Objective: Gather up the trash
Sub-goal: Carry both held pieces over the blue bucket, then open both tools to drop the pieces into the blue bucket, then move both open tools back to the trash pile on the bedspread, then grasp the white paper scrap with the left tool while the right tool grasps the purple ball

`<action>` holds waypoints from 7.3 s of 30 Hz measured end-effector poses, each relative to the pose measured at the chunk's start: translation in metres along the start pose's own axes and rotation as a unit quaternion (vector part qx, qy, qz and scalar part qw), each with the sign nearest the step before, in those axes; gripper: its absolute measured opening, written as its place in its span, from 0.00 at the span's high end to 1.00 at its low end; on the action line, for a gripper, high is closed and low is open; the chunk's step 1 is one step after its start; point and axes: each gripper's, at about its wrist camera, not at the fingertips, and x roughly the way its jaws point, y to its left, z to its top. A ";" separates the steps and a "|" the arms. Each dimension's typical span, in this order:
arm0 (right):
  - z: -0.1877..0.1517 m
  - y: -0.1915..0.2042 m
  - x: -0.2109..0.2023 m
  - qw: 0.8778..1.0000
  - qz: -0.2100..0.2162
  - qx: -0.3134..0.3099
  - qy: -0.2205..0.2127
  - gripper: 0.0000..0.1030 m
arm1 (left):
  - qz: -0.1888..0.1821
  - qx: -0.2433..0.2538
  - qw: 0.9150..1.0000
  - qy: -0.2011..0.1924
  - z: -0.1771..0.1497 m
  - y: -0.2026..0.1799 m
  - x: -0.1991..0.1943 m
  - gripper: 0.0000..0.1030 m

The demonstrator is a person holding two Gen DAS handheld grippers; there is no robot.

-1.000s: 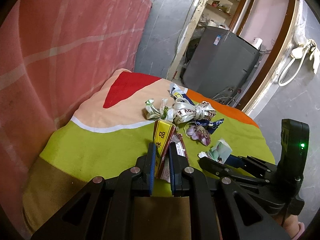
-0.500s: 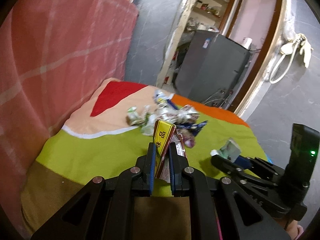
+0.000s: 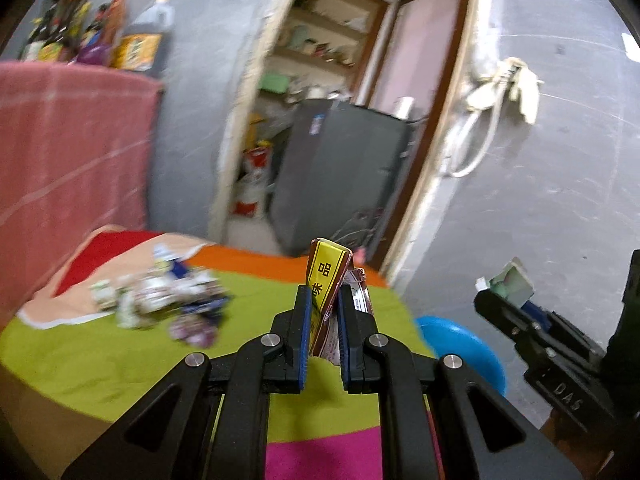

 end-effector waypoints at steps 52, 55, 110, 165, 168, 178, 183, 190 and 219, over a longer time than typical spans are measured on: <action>-0.067 -0.221 -0.017 0.971 -0.202 0.128 -0.016 0.29 | -0.066 0.058 0.987 0.136 -0.046 -0.157 0.198 0.52; -0.064 -0.218 -0.025 0.969 -0.209 0.128 -0.031 0.20 | -0.055 0.047 0.991 0.116 -0.039 -0.147 0.187 0.24; -0.012 0.037 0.015 0.999 -0.007 0.032 -0.023 0.00 | 0.226 0.022 0.973 0.029 -0.022 0.120 -0.049 0.04; -0.044 0.145 0.218 0.947 0.130 -0.039 0.293 0.59 | 0.101 -0.035 0.977 0.187 0.001 0.219 0.058 0.78; -0.044 0.144 0.219 0.946 0.131 -0.036 0.295 0.62 | 0.099 -0.033 0.977 0.186 0.000 0.217 0.057 0.84; -0.048 0.145 0.209 0.944 0.134 -0.051 0.298 0.73 | 0.112 -0.031 0.976 0.184 -0.006 0.209 0.047 0.95; -0.048 0.143 0.198 0.945 0.142 -0.051 0.290 0.89 | 0.115 -0.048 0.976 0.180 -0.011 0.204 0.035 0.96; -0.053 0.138 0.193 0.944 0.153 -0.037 0.289 0.94 | 0.129 -0.060 0.974 0.175 -0.016 0.194 0.020 0.96; -0.048 0.147 0.216 0.939 0.142 -0.048 0.308 0.70 | 0.140 -0.090 0.973 0.158 -0.019 0.197 0.005 0.96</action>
